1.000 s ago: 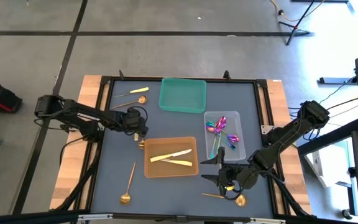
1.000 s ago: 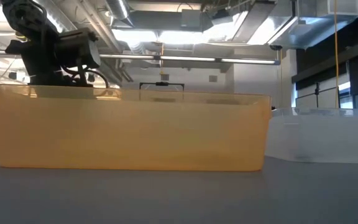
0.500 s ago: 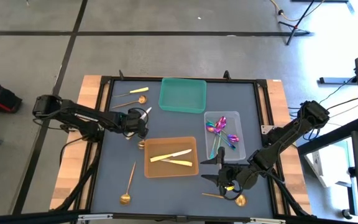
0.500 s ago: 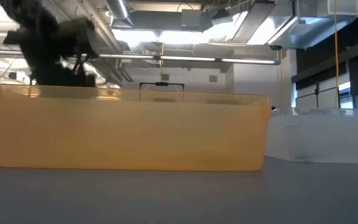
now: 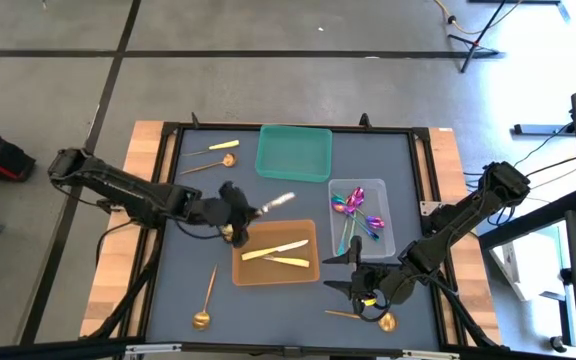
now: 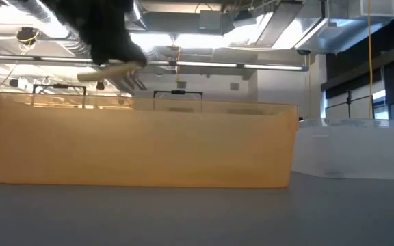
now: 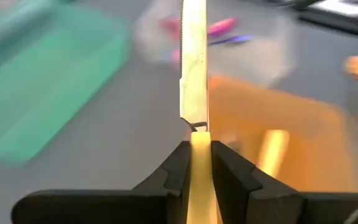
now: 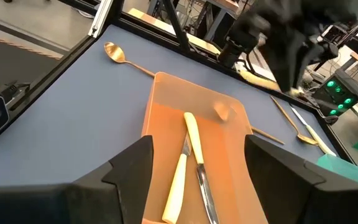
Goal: Sort silverware by color (type)
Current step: Put the yellow table knife into the orange bin
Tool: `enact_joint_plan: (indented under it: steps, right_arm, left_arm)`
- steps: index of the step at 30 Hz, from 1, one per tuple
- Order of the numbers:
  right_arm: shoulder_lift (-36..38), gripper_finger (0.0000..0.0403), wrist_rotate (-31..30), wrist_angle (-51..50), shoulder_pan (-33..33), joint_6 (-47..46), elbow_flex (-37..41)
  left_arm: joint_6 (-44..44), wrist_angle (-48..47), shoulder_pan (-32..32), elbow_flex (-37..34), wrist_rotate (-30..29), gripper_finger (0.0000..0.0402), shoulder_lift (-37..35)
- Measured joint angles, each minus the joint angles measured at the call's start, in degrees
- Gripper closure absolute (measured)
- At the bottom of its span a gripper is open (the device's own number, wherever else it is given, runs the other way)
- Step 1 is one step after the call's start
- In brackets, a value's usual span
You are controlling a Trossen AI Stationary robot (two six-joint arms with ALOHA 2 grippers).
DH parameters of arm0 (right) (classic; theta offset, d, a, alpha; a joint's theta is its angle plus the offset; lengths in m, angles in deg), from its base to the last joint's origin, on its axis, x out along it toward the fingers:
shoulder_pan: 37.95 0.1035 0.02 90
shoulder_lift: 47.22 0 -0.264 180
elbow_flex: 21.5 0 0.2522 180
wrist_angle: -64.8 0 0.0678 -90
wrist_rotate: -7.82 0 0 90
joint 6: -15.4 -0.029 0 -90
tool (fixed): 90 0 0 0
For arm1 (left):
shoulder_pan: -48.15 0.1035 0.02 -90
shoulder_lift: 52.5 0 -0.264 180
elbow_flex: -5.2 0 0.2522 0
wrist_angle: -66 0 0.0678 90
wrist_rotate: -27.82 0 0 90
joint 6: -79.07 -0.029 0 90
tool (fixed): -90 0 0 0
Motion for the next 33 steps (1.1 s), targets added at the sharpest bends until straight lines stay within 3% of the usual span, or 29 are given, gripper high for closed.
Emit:
enact_joint_plan:
  steps: [6,10,20,25,29,33]
  right_arm:
    - [0.0,0.0164,0.0,-0.1,0.0,-0.1,0.0]
    - [0.0,0.0164,0.0,-0.7,0.0,-0.1,0.0]
    - [0.0,0.0164,0.0,-0.8,-0.5,1.7,0.0]
    - [0.0,0.0164,0.5,-0.8,-2.4,1.5,0.0]
    - [0.0,0.0164,0.4,-0.8,-2.7,1.6,0.0]
    - [0.0,0.0164,0.5,-0.8,-2.6,4.6,0.0]
  left_arm:
    - [-8.4,10.1,-4.6,-0.1,7.3,0.0352,5.3]
    - [-13.0,11.6,-5.4,-0.1,12.3,0.0351,10.3]
    - [-8.7,11.2,-5.1,-0.2,13.2,0.035,16.3]
    - [-5.7,10.9,-2.4,-0.2,14.4,0.0319,16.2]
    - [-3.2,7.5,0.4,0.5,19.4,0.0285,14.3]
    - [-3.9,-4.6,3.3,4.6,19.4,0.0272,10.7]
